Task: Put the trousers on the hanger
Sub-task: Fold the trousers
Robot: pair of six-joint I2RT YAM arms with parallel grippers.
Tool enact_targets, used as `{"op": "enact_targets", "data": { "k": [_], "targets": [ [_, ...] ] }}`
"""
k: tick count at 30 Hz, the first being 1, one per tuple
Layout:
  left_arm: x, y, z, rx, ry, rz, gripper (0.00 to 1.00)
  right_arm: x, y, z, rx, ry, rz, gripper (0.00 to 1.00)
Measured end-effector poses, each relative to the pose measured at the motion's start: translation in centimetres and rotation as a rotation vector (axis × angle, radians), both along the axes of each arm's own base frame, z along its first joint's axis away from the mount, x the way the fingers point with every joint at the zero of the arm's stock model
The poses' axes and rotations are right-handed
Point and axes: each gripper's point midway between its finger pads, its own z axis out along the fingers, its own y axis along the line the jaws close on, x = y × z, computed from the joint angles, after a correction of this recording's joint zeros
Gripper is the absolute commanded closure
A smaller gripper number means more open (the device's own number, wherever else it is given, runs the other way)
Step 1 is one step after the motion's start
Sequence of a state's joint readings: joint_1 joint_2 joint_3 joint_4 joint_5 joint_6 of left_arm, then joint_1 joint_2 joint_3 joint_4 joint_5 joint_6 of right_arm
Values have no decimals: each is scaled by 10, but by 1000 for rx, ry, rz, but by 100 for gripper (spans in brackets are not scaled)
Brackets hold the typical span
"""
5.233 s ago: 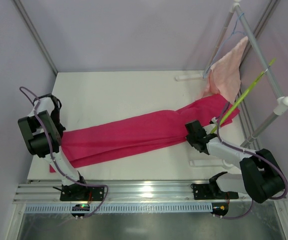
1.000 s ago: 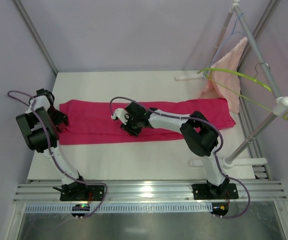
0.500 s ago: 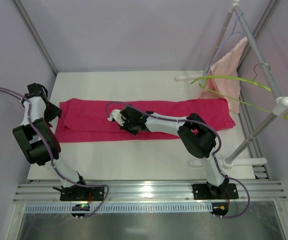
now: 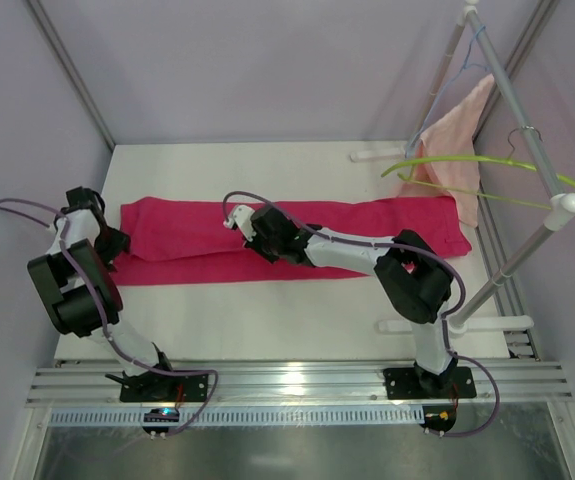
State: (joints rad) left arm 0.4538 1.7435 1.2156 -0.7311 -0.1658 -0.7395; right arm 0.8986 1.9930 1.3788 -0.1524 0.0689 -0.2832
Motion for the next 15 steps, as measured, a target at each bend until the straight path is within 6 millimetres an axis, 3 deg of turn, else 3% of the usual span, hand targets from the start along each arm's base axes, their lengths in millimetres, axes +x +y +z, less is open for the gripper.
{"op": "enact_targets", "data": {
  "k": [4, 9, 15],
  "targets": [
    [-8, -2, -5, -2, -5, 24, 44, 5, 1, 11, 51, -14, -47, 96],
    [-13, 4, -15, -8, -17, 42, 45, 10, -7, 8, 80, -18, -136, 96],
    [-6, 8, -6, 12, -65, 20, 43, 14, -12, 4, 110, -27, -215, 96]
  ]
}}
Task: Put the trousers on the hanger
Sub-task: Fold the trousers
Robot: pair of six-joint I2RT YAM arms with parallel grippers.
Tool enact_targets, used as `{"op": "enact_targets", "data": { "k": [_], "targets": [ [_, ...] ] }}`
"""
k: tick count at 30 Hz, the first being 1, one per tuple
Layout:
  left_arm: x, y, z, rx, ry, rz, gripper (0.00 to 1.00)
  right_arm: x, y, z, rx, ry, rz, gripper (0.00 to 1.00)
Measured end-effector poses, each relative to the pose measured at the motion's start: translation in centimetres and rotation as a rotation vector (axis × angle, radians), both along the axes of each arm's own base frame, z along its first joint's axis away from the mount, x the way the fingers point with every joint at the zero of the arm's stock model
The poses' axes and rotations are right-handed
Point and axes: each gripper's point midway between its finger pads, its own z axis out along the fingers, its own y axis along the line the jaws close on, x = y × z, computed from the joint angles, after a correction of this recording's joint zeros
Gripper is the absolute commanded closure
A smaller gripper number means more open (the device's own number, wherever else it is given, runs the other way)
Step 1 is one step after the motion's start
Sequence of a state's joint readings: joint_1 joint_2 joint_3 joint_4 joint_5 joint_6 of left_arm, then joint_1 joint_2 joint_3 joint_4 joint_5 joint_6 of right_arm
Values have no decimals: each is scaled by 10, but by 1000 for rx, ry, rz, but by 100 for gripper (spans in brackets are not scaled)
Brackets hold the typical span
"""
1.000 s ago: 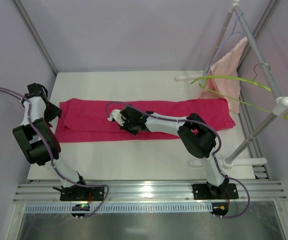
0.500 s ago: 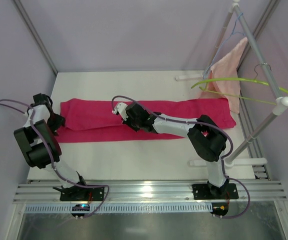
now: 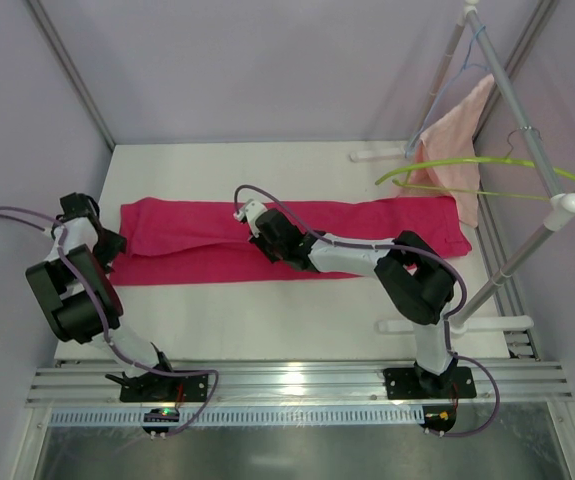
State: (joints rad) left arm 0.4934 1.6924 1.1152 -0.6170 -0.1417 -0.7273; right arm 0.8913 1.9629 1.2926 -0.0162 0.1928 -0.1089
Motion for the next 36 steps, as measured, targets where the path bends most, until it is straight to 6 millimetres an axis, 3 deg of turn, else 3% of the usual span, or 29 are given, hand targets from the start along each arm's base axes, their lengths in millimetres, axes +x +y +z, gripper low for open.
{"op": "enact_targets", "data": {
  "k": [6, 12, 23, 26, 27, 31, 36],
  "targets": [
    [10, 2, 10, 13, -58, -15, 45, 3, -6, -4, 16, -4, -53, 96],
    [13, 1, 8, 0, -65, -17, 55, 5, -6, -4, 31, -4, -69, 96],
    [11, -1, -22, -44, 3, -3, 59, 5, -6, -4, 35, -3, -71, 96],
    [12, 0, -25, -48, 6, 4, 68, 6, -6, -3, 36, -3, -70, 96],
    [12, 0, -26, -49, 6, 8, 79, 6, -6, -3, 36, -3, -71, 96],
    [18, 1, -26, -51, -4, 15, 99, 6, -6, -3, 37, -5, -70, 96],
    [18, 1, -23, -54, 2, 8, 99, 6, -6, -3, 37, -5, -71, 96]
  ]
}}
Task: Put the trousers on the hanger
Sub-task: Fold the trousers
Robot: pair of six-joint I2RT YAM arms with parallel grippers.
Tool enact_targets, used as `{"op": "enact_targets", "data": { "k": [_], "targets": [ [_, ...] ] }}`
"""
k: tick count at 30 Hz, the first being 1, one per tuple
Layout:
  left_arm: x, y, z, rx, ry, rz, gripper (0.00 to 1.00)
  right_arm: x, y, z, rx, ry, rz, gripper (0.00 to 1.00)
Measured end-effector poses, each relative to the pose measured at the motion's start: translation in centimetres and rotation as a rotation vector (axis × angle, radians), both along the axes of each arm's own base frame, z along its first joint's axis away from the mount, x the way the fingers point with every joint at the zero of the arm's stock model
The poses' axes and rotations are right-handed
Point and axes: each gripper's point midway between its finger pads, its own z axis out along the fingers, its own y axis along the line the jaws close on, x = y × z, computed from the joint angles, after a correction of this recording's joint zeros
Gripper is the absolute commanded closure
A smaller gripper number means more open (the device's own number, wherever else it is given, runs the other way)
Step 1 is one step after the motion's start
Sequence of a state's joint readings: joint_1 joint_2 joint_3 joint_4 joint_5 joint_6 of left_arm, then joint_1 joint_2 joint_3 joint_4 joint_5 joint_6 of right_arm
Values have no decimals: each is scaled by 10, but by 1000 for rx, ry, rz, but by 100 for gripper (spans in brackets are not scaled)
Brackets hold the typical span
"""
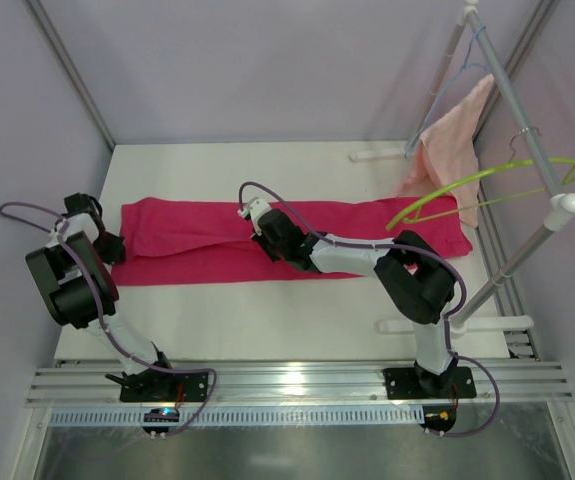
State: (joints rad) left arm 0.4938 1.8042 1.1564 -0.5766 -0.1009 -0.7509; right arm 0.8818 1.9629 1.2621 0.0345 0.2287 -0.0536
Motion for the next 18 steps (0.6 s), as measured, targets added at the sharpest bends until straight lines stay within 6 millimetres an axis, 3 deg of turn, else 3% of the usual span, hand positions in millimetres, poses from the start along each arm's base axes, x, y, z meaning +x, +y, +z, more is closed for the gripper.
{"op": "enact_targets", "data": {
  "k": [12, 18],
  "targets": [
    [-1, 7, 29, 46, -6, -12, 99, -1, 0, 0, -3, 8, 1, 96],
    [-11, 6, 41, 61, 8, -6, 99, -1, -1, 0, -6, 10, 0, 96]
  ]
}}
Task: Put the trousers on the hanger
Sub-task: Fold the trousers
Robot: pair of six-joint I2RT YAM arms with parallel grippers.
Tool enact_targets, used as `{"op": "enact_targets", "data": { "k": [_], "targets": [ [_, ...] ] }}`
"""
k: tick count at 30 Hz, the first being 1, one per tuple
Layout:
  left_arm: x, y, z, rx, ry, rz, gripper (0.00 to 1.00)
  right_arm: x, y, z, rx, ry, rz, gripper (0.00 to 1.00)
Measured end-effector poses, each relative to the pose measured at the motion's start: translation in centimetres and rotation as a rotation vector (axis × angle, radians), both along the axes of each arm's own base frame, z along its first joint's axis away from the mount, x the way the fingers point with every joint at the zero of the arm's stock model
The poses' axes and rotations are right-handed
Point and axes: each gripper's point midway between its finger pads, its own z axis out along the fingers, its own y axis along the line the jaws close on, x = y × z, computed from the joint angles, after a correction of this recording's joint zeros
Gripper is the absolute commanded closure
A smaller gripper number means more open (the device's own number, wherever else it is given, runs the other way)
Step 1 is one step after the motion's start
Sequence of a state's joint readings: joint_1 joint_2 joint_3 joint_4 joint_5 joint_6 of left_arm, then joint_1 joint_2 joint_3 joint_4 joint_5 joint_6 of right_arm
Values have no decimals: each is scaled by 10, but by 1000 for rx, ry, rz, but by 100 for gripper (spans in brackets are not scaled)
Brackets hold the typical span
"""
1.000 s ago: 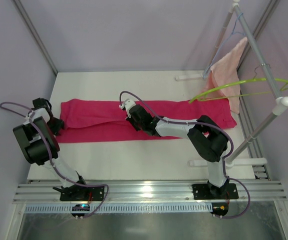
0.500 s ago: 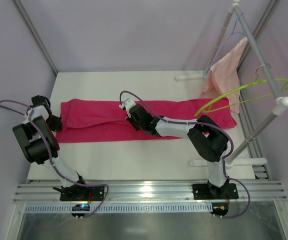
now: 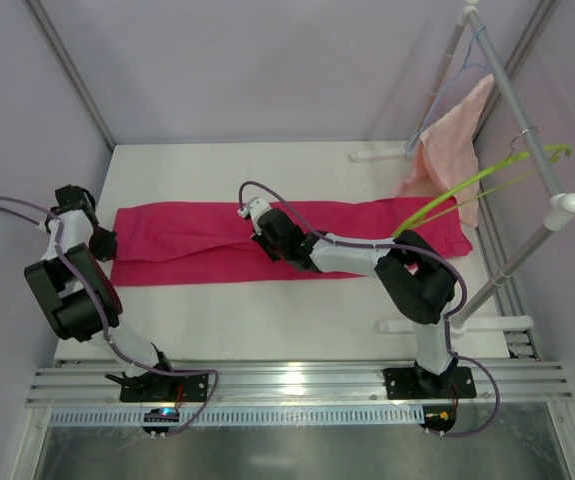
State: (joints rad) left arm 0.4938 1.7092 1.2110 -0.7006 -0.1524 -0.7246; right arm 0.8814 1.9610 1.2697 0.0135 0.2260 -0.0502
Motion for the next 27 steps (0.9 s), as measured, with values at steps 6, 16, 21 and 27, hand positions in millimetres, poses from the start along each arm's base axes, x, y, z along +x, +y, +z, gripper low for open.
{"op": "enact_targets", "data": {
  "k": [6, 16, 21, 27],
  "targets": [
    [-12, -5, 17, 18, -17, -5, 100, -1, -2, 0, -8, 5, -1, 96],
    [-35, -20, 12, -15, 34, -31, 100, -6, -10, 21, -19, -7, 2, 96],
    [-45, -22, 18, -9, 56, -48, 100, -9, -17, 51, 21, -42, 5, 96],
    [-67, -30, -1, -22, 122, -61, 100, -37, -21, 21, 33, 78, 54, 96]
  ]
}}
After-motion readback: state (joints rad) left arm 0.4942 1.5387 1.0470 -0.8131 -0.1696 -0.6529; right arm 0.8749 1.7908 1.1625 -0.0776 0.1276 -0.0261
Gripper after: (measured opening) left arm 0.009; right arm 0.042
